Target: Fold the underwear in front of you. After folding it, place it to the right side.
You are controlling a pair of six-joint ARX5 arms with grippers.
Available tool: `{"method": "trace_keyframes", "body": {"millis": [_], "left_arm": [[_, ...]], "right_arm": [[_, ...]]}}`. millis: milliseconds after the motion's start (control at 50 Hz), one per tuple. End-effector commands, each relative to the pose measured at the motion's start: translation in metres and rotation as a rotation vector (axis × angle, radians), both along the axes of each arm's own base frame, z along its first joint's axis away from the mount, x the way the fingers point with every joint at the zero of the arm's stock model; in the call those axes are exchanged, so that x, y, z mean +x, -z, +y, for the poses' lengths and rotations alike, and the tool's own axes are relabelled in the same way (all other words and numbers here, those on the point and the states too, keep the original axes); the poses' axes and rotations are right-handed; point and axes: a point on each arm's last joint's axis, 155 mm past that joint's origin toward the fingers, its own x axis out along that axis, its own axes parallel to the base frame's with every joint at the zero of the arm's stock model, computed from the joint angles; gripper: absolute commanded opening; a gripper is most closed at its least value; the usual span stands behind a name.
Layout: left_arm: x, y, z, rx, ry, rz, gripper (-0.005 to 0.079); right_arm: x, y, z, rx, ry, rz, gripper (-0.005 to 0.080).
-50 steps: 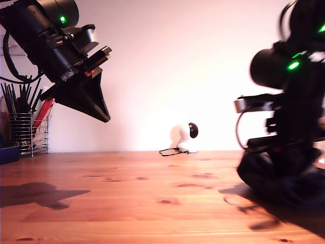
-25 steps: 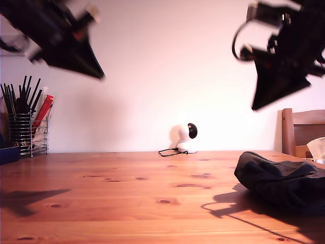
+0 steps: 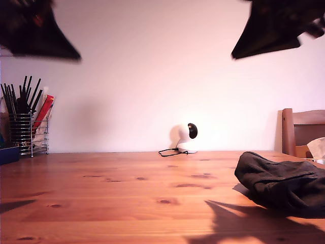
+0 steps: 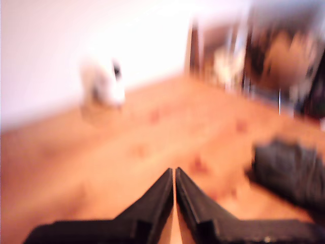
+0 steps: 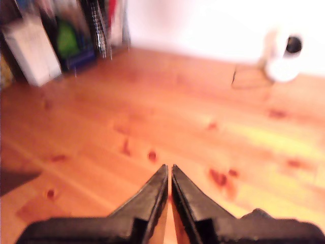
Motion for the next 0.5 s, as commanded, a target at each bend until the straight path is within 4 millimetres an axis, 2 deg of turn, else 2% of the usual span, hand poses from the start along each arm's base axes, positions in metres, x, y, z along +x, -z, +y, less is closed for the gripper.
{"method": "trace_keyframes", "body": {"millis": [0,120,220,320,480], "left_arm": [[-0.004,0.006,0.004,-0.012,-0.009,-0.028,-0.0019],[-0.014,-0.007,0.006,-0.041,-0.004,-0.107,-0.0019],[-0.015,-0.005,0.004,-0.042,0.004,-0.096,-0.0019],[-0.016,0.004,0.003,-0.045,0.007,-0.044,-0.0019],[-0.018,0.018,0.003,-0.034,0.008,0.014,-0.0019]], "right_arm": [[-0.008,-0.016,-0.001,0.050,0.006,-0.090,-0.0011],[-0.023,-0.050,-0.004,0.092,-0.007,-0.261,-0.0011],[-0.028,-0.059,-0.004,0.119,-0.012,-0.281,-0.0008],[-0.028,-0.056,-0.005,0.107,-0.011,-0.269,-0.0002],[-0.027,-0.029,-0.004,0.046,-0.015,-0.183,-0.0002]]}}
